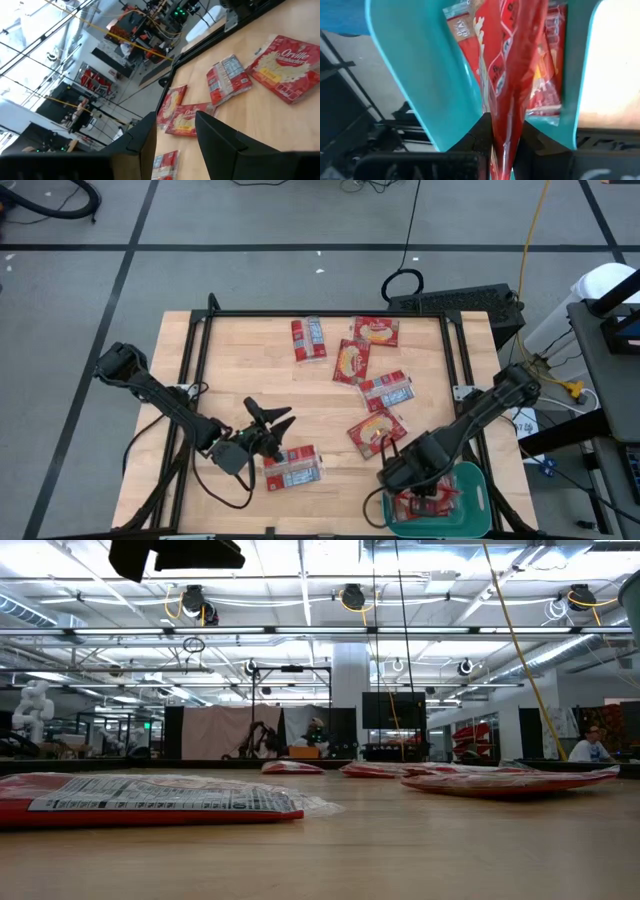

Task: Sort popcorn bags into baskets
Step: Put the popcorn bag into the green bin

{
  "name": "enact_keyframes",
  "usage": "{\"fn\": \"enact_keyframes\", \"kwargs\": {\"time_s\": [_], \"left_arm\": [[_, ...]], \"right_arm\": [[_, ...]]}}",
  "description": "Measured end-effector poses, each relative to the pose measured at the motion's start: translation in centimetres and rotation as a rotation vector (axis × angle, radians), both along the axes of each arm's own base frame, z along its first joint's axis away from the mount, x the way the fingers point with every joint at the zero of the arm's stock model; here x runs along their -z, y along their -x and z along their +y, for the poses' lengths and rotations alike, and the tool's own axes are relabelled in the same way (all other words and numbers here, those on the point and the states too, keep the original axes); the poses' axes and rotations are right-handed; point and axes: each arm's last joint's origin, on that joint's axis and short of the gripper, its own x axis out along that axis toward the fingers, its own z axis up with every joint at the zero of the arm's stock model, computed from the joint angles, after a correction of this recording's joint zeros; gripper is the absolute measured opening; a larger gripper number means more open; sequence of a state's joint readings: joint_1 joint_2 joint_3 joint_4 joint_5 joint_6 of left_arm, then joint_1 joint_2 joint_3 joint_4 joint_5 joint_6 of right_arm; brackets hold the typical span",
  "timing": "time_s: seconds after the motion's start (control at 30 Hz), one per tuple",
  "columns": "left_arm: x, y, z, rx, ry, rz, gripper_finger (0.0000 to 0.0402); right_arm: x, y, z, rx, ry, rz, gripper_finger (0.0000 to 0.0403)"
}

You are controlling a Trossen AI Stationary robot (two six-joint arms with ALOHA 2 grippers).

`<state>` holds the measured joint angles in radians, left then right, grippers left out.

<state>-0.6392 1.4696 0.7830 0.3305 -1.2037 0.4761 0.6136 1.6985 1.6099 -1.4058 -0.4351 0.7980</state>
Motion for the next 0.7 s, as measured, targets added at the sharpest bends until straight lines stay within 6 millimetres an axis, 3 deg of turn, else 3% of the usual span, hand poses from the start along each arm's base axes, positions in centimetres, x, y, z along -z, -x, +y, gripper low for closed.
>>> {"fn": "enact_keyframes", "kwargs": {"time_s": [0.27, 0.7], "left_arm": [[0.1, 0.0, 0.0, 0.001, 0.004, 0.005, 0.0145], [0.1, -0.2, 0.4, -0.016, 0.012, 0.001, 0.0139]], "right_arm": [[2.6, 0.6, -0.1, -0.093, 0.021, 0.050, 0.0047], [5.8, 1.1, -0.6, -0.220, 0.009, 0.043, 0.0122]]}}
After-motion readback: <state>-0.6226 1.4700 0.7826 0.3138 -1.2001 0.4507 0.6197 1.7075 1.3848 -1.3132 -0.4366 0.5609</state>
